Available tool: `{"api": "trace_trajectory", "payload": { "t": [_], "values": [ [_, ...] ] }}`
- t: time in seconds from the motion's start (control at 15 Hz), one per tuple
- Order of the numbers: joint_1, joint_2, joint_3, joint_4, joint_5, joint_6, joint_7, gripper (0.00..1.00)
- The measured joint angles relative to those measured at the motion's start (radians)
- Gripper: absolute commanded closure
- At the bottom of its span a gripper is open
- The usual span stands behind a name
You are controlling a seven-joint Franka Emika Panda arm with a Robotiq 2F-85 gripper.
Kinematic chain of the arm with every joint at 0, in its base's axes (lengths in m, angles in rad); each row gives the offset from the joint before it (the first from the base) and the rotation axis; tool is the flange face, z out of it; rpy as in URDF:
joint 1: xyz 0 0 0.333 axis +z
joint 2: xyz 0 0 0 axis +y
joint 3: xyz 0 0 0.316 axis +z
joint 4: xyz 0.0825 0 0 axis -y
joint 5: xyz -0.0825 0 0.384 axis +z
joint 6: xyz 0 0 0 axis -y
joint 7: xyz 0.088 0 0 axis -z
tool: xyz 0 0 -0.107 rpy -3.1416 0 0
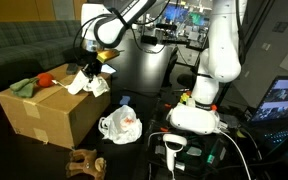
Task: Put the objects on the table on top of the box and put the objects on the box on the table
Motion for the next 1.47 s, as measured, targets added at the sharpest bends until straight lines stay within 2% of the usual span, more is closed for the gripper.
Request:
{"api": "trace_trajectory", "payload": {
  "t": [0.27, 0.6, 0.73, 1.0, 1.13, 1.27, 1.47],
  "values": [
    [-0.022, -0.165, 0.0, -0.236, 0.068, 0.071, 0.112, 0.96],
    [-0.055, -0.341, 0.004, -0.53, 0.268, 0.182, 0.144, 0.96],
    [-0.06, -0.384, 0.004, -0.607, 0.361, 0.219, 0.151, 0.96],
    [-0.069, -0.374, 0.008, -0.596, 0.493, 0.259, 0.223, 0.96],
    [-0.085, -0.362, 0.008, -0.596, 0.512, 0.301, 0.28, 0.96],
    [-0.151, -0.341, -0.036, -0.589, 0.508, 0.339, 0.278, 0.96],
    [-0.289, -0.271, -0.128, -0.536, 0.464, 0.382, 0.275, 0.96]
  ]
}}
